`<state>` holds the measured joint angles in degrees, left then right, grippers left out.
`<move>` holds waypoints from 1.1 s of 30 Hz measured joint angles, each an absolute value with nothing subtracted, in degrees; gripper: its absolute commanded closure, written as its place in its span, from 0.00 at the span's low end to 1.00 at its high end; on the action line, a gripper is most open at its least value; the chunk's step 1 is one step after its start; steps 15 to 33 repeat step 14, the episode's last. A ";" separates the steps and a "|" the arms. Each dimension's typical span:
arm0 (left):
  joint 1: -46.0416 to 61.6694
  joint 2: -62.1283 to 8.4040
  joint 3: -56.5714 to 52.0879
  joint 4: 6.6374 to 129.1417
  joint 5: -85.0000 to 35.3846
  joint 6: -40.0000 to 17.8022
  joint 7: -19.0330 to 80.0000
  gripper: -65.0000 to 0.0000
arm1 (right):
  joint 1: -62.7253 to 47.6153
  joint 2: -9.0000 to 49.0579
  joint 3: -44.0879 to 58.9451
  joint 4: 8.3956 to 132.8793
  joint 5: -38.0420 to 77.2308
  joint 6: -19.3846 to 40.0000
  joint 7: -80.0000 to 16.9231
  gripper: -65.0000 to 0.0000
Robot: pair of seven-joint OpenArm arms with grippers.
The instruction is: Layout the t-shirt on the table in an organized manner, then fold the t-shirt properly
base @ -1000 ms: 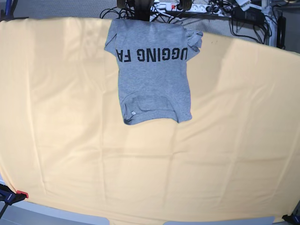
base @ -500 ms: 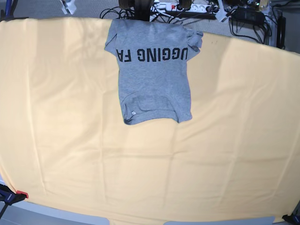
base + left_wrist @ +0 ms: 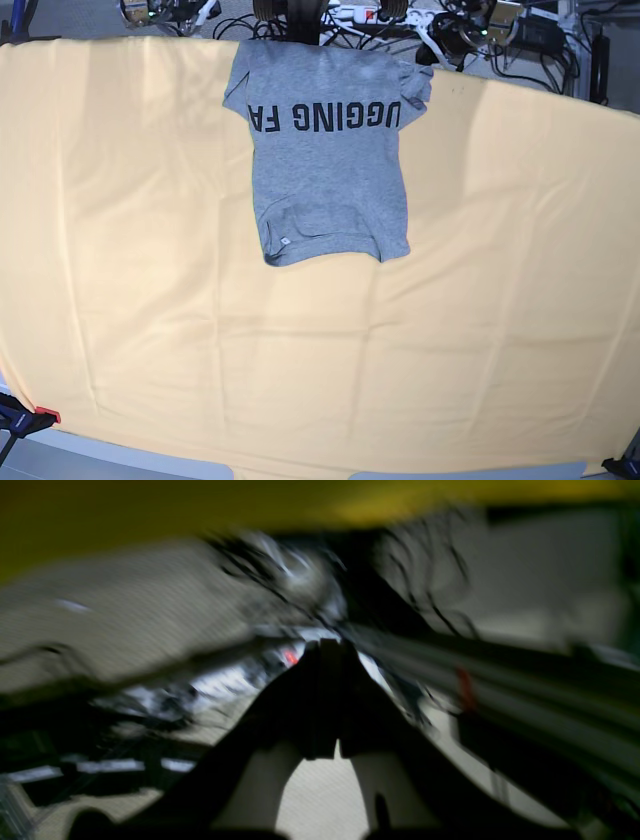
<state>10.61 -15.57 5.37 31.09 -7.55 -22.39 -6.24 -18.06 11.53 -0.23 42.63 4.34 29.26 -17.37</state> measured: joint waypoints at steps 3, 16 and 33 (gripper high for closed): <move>10.66 -13.54 10.70 30.98 -8.27 -16.14 -5.28 1.00 | -17.67 9.56 -0.23 42.63 -0.10 23.92 -16.69 1.00; 11.22 -9.37 19.77 31.07 -14.09 -7.73 -3.64 1.00 | -17.98 4.14 -0.27 42.63 -4.10 18.41 -12.27 1.00; 11.22 -9.37 19.77 31.07 -14.09 -7.73 -3.64 1.00 | -17.98 4.14 -0.27 42.63 -4.10 18.41 -12.27 1.00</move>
